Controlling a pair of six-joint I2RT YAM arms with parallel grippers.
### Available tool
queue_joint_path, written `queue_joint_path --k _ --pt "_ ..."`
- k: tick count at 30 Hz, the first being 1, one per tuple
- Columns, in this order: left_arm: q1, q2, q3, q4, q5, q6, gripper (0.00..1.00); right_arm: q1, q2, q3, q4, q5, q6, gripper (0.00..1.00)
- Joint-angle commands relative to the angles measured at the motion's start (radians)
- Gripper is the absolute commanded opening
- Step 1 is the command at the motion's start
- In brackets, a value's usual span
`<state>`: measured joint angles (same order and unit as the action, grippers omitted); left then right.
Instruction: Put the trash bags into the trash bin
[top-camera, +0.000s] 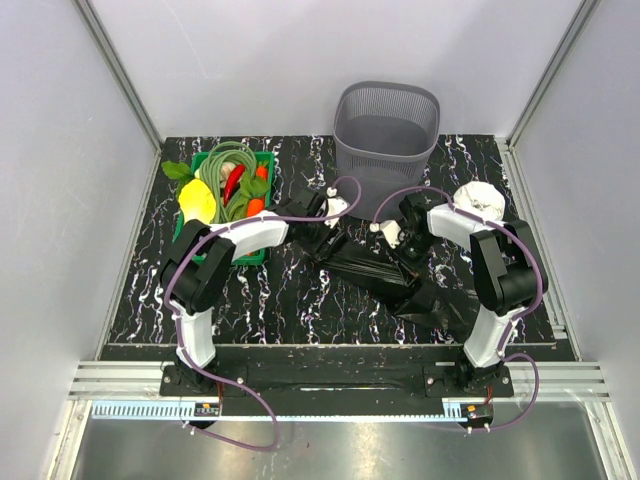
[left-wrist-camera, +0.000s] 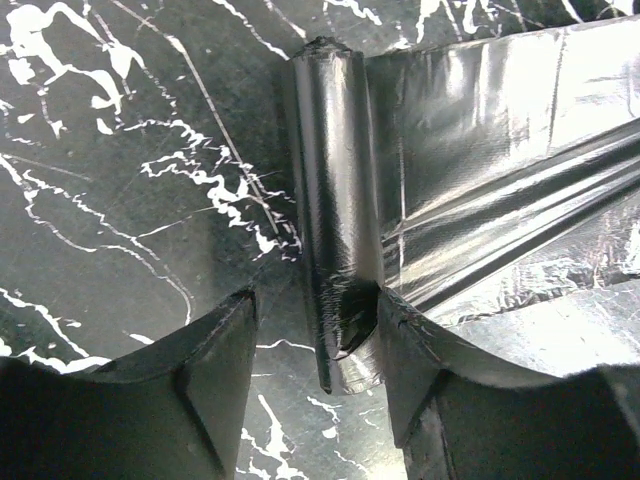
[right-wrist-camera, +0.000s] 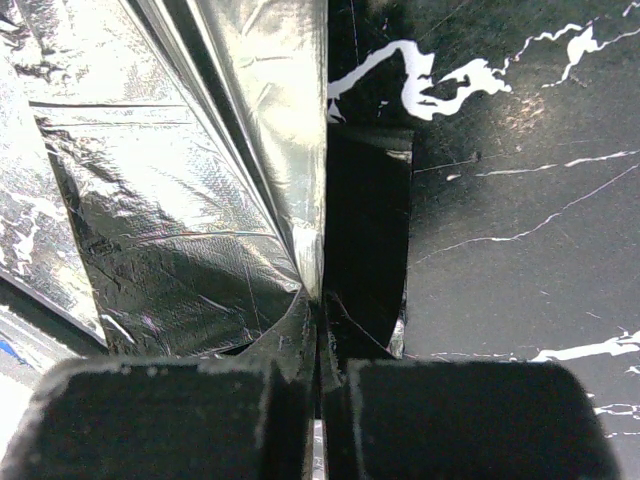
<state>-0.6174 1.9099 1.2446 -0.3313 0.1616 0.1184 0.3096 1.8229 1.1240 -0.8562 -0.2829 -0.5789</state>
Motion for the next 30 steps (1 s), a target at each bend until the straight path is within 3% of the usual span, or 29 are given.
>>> queue_joint_path --k 1,16,26,30 --pt "0.036 -0.022 -0.008 -0.049 -0.123 0.018 0.55 0.003 0.036 -0.026 -0.013 0.068 -0.029 0.00" --pt "0.085 0.026 0.067 -0.152 -0.206 0.017 0.55 0.002 -0.022 -0.082 -0.038 0.172 -0.062 0.00" --pt "0.146 -0.012 0.085 -0.166 -0.194 0.030 0.55 -0.009 -0.071 -0.087 -0.084 0.222 -0.099 0.00" --pt "0.156 -0.037 0.105 -0.176 -0.128 0.032 0.56 -0.009 -0.076 -0.070 -0.095 0.195 -0.091 0.00"
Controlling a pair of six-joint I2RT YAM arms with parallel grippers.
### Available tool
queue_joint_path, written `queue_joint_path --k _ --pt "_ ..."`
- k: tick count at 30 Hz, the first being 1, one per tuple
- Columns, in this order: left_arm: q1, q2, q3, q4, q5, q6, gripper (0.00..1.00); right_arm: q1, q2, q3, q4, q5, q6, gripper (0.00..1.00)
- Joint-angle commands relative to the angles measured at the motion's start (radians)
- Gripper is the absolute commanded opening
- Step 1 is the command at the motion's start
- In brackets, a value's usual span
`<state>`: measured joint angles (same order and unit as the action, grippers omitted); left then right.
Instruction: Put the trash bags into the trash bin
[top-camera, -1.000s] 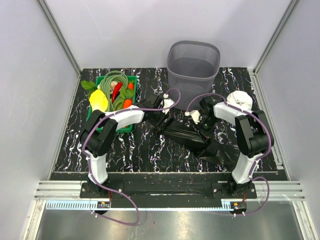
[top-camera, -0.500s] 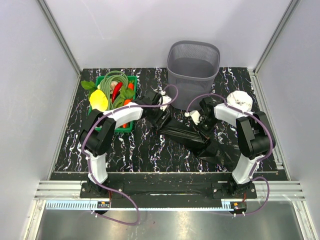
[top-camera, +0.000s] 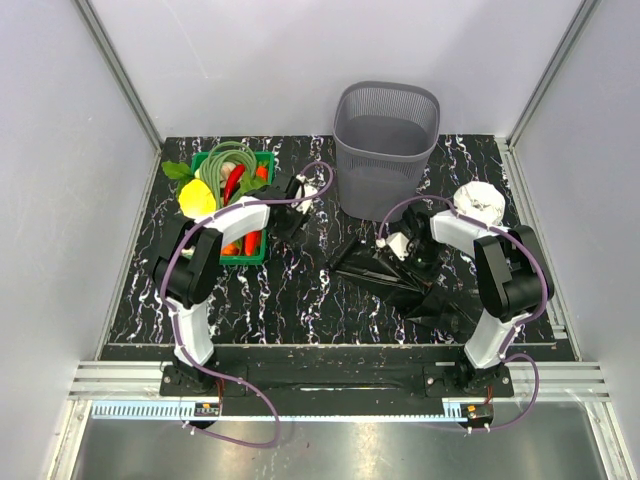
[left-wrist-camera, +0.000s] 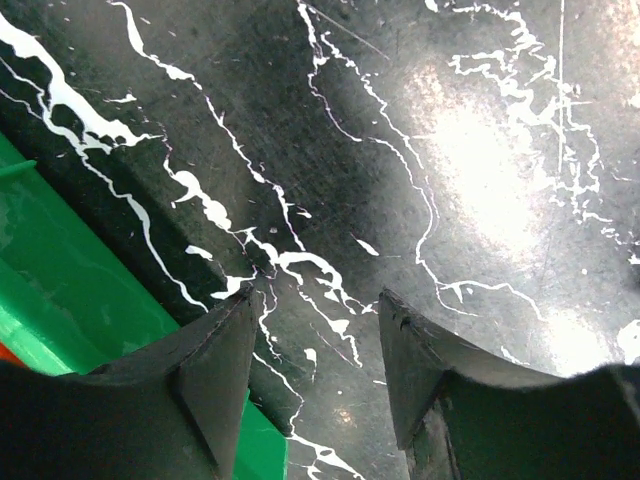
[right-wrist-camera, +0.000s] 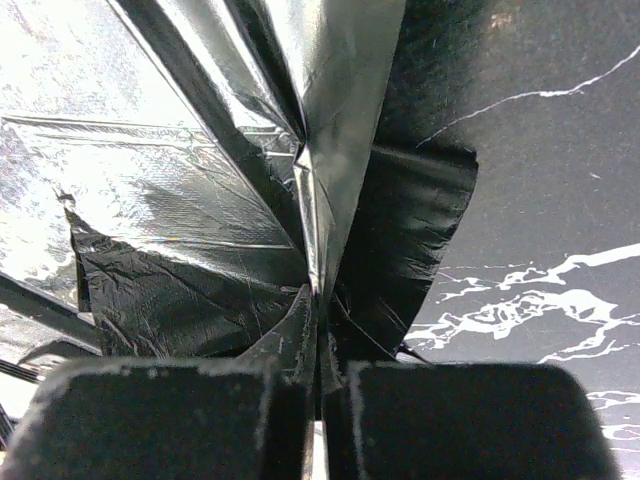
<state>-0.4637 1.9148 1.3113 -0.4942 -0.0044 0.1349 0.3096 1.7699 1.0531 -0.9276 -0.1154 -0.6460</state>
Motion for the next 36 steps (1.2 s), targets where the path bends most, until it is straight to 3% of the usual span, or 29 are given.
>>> queue_joint_path --k 1,7,17,26,36 --pt "0.002 -0.051 0.040 -0.014 0.070 0.019 0.56 -0.009 -0.021 0.005 -0.024 0.025 -0.023 0.00" --pt "-0.019 -0.096 0.045 0.005 0.316 0.005 0.57 -0.009 -0.003 0.018 -0.005 0.014 -0.011 0.00" --pt "-0.159 -0.022 0.111 0.055 0.417 -0.124 0.61 -0.009 0.060 0.058 0.030 0.014 0.054 0.00" --pt "-0.245 0.036 0.106 0.163 0.333 -0.265 0.63 -0.010 0.095 0.077 0.038 0.002 0.098 0.00" --pt "-0.335 0.085 0.106 0.200 0.140 -0.225 0.65 -0.017 0.126 0.082 0.044 -0.004 0.112 0.00"
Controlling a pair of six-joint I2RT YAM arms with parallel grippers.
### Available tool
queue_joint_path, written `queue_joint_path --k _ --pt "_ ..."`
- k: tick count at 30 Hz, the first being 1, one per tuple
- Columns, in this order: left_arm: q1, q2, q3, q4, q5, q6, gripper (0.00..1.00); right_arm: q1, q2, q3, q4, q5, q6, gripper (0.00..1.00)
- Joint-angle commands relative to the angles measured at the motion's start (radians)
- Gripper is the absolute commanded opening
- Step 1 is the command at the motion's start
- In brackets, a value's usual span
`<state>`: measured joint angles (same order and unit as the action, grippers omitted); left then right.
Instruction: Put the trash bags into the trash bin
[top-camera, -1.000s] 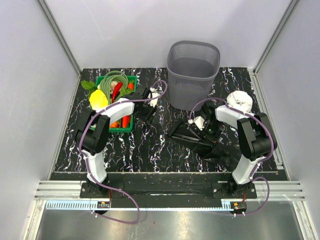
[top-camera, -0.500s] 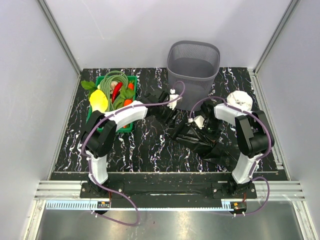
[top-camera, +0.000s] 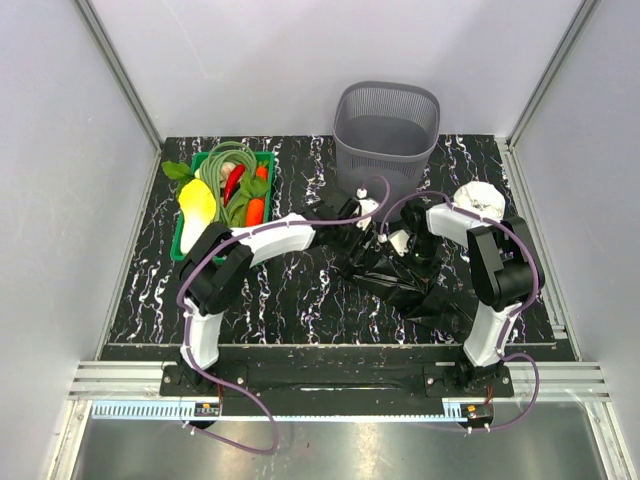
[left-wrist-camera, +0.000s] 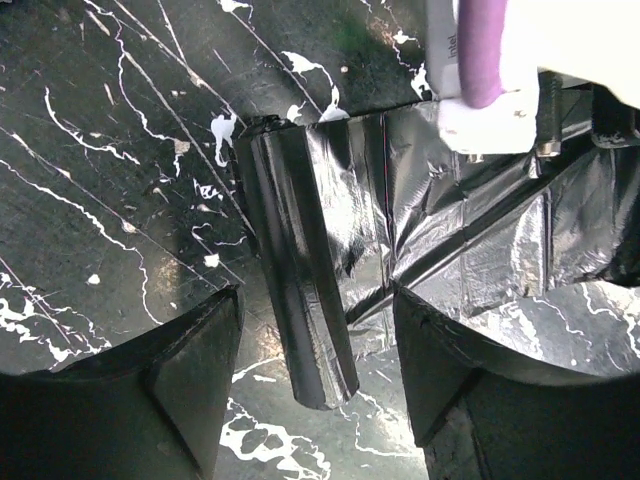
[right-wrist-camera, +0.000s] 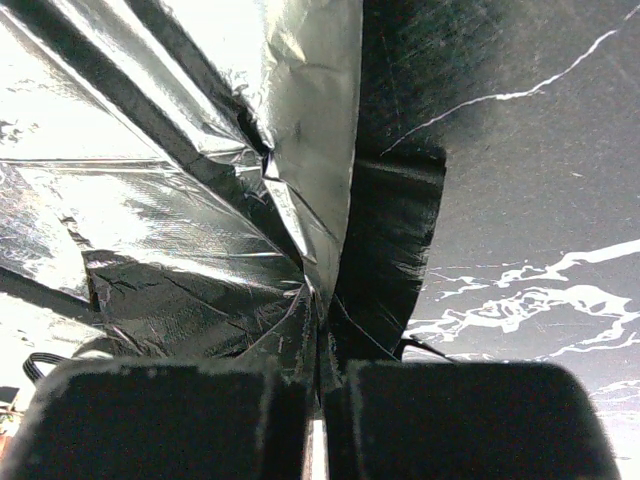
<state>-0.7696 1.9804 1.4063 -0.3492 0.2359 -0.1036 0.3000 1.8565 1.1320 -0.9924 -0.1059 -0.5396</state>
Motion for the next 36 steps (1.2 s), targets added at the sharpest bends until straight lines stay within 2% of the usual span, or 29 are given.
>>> queue_joint_path --k 1,10,18,36 --pt "-0.039 0.029 0.013 0.053 -0.125 0.025 0.66 -0.007 0.043 0.002 0.112 -0.015 0.004 0.00" --pt "-0.051 0.055 -0.015 0.076 -0.325 0.131 0.66 -0.024 0.023 -0.037 0.118 -0.005 -0.003 0.00" --pt "0.016 0.017 -0.052 0.072 -0.339 0.169 0.60 -0.041 -0.008 -0.070 0.117 0.015 -0.033 0.00" --pt "0.220 -0.011 -0.053 0.042 -0.356 0.205 0.60 -0.045 -0.031 -0.100 0.106 0.037 -0.056 0.00"
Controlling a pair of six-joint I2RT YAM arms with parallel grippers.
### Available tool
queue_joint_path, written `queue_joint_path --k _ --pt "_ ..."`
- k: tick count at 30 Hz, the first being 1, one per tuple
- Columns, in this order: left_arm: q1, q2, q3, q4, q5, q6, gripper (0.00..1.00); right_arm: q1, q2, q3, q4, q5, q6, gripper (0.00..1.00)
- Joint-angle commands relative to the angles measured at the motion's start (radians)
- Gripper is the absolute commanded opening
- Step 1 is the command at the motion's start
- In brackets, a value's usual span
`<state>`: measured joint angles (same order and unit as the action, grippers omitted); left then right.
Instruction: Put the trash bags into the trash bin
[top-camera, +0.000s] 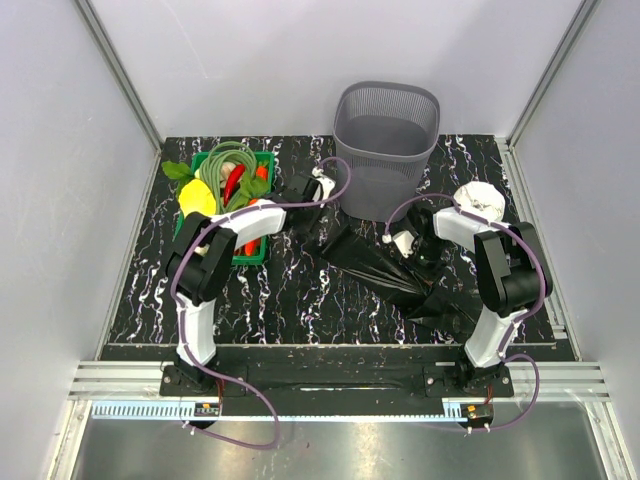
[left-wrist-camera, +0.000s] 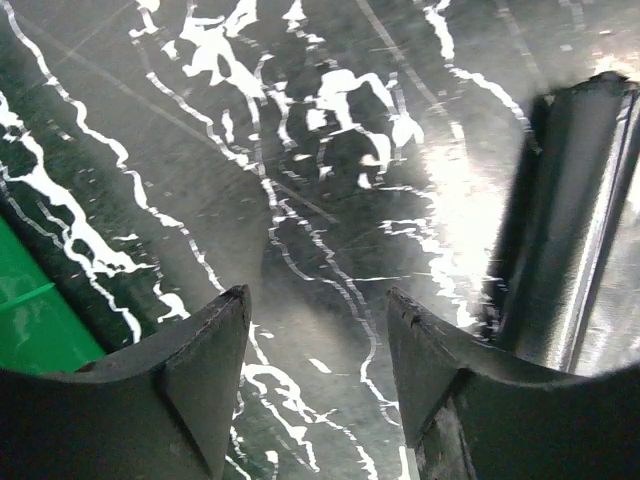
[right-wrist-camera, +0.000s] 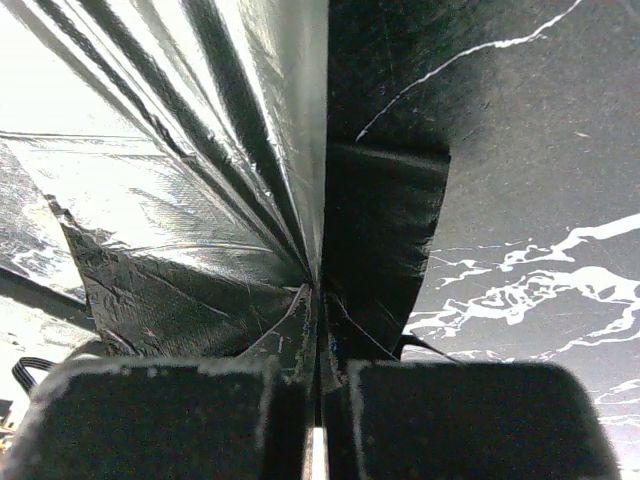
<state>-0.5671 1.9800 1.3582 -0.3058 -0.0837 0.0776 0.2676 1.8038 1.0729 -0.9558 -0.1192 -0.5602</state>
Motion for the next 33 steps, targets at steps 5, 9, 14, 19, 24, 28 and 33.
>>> queue_joint_path --k 5,9,14,19,24,28,33 --pt "0.047 -0.059 -0.002 -0.015 0.022 0.011 0.60 -0.011 0.025 -0.033 0.069 0.038 -0.030 0.00" --pt "0.047 -0.099 0.013 -0.033 0.135 0.011 0.61 -0.011 0.025 -0.030 0.066 0.027 -0.026 0.00" --pt "0.047 -0.113 0.028 -0.047 0.329 -0.009 0.63 -0.011 0.026 -0.022 0.068 0.020 -0.017 0.00" --pt "0.039 -0.075 0.064 -0.075 0.524 -0.027 0.64 -0.011 0.037 -0.010 0.071 0.018 -0.006 0.00" --pt "0.007 -0.003 0.119 -0.087 0.521 -0.033 0.65 -0.011 0.048 0.002 0.071 0.015 0.003 0.00" --pt "-0.039 0.049 0.160 -0.087 0.448 -0.016 0.65 -0.011 0.046 0.001 0.071 0.012 0.006 0.00" --pt "-0.077 0.095 0.183 -0.085 0.305 -0.002 0.66 -0.011 0.040 -0.008 0.071 0.006 0.006 0.00"
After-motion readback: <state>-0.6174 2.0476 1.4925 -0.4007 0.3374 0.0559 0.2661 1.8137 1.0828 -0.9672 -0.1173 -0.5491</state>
